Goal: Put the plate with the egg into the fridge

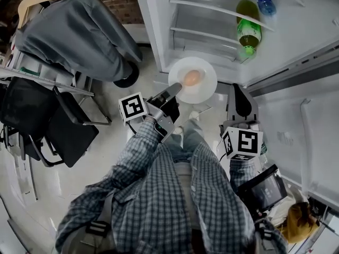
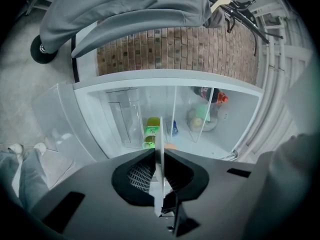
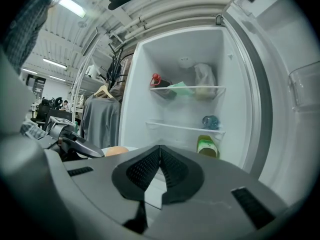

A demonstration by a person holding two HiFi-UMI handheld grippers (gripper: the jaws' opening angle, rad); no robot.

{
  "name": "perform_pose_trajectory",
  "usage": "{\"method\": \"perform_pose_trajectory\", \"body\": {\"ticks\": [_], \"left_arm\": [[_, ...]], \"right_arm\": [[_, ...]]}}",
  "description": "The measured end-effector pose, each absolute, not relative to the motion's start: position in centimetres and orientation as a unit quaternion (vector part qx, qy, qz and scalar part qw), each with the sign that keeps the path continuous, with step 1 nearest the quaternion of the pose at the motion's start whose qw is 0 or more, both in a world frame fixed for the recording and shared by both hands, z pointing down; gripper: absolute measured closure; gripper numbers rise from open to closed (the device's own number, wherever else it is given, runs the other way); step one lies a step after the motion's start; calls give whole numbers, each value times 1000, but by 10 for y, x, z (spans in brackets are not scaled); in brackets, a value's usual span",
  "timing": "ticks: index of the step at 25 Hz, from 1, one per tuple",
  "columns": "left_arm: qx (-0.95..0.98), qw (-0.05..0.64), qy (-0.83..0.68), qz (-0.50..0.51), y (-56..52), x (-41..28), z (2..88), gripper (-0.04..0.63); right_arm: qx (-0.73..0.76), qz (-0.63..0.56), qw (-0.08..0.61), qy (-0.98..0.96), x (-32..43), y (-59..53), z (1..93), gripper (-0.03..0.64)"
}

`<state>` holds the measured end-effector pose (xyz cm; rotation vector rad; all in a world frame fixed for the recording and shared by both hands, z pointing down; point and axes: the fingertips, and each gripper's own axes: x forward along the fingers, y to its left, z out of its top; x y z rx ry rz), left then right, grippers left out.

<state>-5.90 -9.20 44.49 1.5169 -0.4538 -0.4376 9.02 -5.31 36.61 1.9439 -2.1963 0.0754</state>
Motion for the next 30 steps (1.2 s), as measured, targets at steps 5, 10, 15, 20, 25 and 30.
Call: {"method": "perform_pose_trajectory", "body": {"ticks": [5, 10, 15, 20, 25, 30], "left_arm": [[676, 678, -206, -202, -101, -58, 442, 557], [683, 668, -210, -206, -120, -53, 437, 558], [686, 661, -213, -216, -141, -47, 433, 557], [684, 660, -217, -221, -158, -42, 433, 557], [682, 661, -221, -222, -172, -33, 437, 558], [675, 666, -234, -214, -183, -22, 447, 557]], "right_arm": [[646, 23, 101, -756, 85, -69, 365, 611], [639, 18, 101, -763, 87, -88, 363, 611], [633, 17, 99, -768, 93, -113, 362, 610], [625, 11, 98, -774, 96, -135, 359, 609], [624, 9, 102, -774, 105, -149, 360, 609], [631, 7, 99, -770, 119, -162, 356, 611]]}}
